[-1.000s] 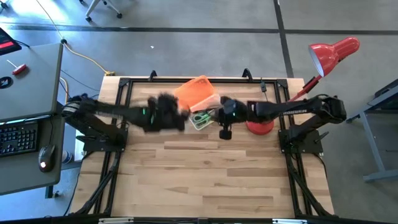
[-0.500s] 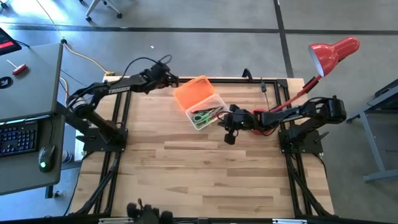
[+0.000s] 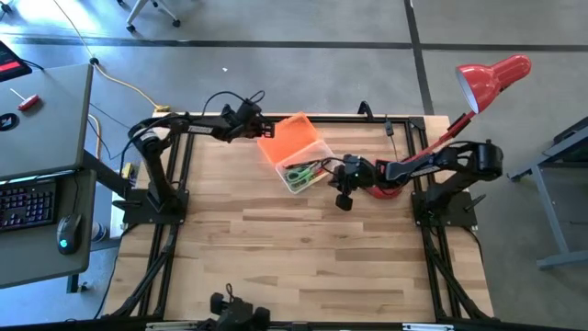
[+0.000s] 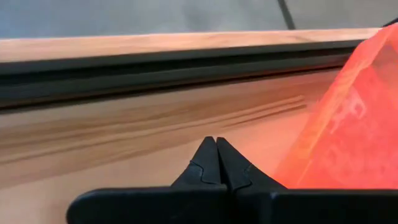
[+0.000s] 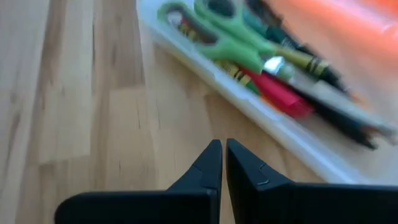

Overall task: Pick & place school supplies into a supply box
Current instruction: Close the orange supply box

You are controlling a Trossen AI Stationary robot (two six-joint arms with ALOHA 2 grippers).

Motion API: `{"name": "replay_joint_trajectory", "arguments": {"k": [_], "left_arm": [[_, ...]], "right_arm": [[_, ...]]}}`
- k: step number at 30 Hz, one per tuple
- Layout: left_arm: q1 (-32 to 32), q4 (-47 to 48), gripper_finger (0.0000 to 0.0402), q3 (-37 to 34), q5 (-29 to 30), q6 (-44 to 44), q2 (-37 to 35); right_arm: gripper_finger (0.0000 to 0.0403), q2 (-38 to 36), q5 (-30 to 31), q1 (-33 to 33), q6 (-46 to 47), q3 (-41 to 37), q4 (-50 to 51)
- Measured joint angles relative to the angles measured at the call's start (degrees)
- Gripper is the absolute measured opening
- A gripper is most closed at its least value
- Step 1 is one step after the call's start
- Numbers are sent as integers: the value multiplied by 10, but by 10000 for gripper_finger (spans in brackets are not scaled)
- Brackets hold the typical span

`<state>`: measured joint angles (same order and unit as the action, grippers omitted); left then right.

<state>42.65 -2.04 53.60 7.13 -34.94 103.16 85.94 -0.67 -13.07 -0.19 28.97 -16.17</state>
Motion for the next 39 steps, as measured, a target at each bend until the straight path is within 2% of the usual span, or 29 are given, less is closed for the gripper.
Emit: {"name": "replay_joint_trajectory", "arguments": {"k": [6, 10, 21, 27, 39], "left_arm": [[-13, -59, 9, 0, -23, 6, 10], [-31, -114, 9, 0, -52, 18, 4], [-75, -152, 9, 1, -33, 25, 4], [-103, -150, 11, 1, -31, 47, -29], [-216, -152, 16, 3, -55, 62, -97]], "right_arm": [[0, 70, 0, -16, -2, 1, -28], [0, 91, 2, -34, 2, 4, -42], [0, 93, -19, -56, 2, 3, -53], [0, 93, -18, -56, 4, 3, -48], [0, 93, -12, -56, 4, 3, -48]]}}
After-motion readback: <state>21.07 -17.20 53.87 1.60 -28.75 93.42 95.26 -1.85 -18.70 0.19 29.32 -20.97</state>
